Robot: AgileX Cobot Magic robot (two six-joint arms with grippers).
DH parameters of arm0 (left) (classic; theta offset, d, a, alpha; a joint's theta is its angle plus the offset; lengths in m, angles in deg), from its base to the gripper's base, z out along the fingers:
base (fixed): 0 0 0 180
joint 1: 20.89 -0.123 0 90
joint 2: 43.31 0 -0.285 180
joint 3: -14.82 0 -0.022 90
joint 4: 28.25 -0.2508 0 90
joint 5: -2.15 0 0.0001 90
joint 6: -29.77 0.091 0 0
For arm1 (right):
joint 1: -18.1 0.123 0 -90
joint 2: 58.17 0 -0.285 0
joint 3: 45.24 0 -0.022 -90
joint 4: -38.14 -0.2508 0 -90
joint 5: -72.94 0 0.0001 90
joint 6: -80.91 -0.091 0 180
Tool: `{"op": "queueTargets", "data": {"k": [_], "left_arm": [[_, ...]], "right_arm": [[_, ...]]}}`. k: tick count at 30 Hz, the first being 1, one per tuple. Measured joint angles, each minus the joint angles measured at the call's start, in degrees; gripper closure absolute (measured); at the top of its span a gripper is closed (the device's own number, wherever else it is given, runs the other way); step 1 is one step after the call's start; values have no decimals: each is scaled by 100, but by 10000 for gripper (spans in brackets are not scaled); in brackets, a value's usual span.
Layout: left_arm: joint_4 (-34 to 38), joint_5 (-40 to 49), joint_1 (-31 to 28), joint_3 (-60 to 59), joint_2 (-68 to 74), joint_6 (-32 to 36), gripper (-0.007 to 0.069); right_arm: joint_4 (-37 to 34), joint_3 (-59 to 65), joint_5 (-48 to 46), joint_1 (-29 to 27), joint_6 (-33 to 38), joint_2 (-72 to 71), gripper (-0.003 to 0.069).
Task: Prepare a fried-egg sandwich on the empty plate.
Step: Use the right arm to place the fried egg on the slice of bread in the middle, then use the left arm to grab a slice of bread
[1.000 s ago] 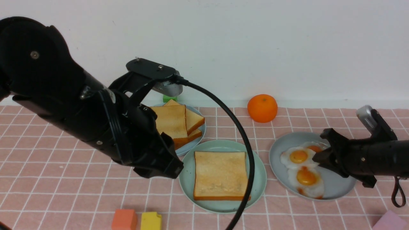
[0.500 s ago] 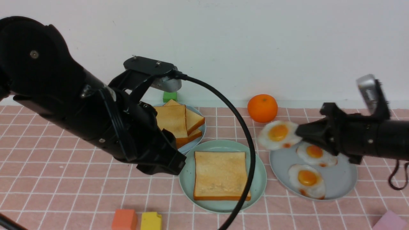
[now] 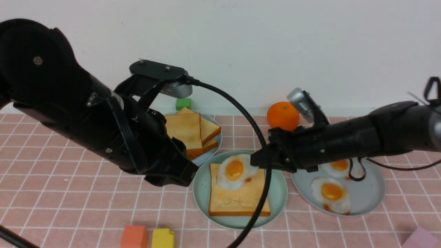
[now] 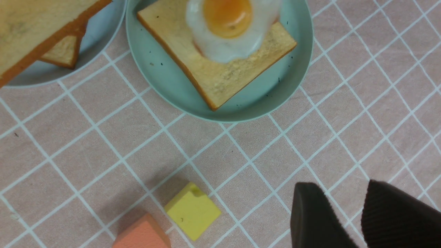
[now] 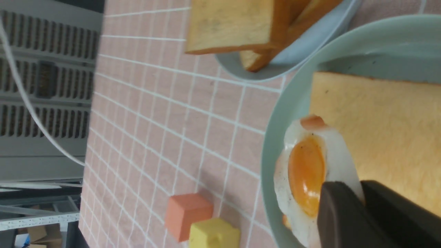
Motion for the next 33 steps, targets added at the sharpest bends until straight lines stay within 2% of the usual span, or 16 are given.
{"op": "queueTargets", "data": {"k": [14,18,22,26,29,32,33], "left_arm": [[0,0,0,0,0,-43,361],[0,0,0,0,0,-78,361],[0,-50,0,0,0,-380,361],[-114,-396,-16,0,0,-953,361],[-142,-572,-140,0,0,-1260,361],[-118,-705,-620,0,22,-1532,361],[-17,-711,-938,0,67,-1563,361]], "right_arm": [[23,-217,87,18,-186,486,561],[405,-224,161,18,-186,443,431],[1002,-224,319,18,-293,130,221],[1631,-236,440,18,-469,-610,61],[2101,-305,365,18,-749,-1032,35],[3237,-543,76,18,-1631,-1675,42],[3694,-652,-43,18,-2035,-1899,53]]}}
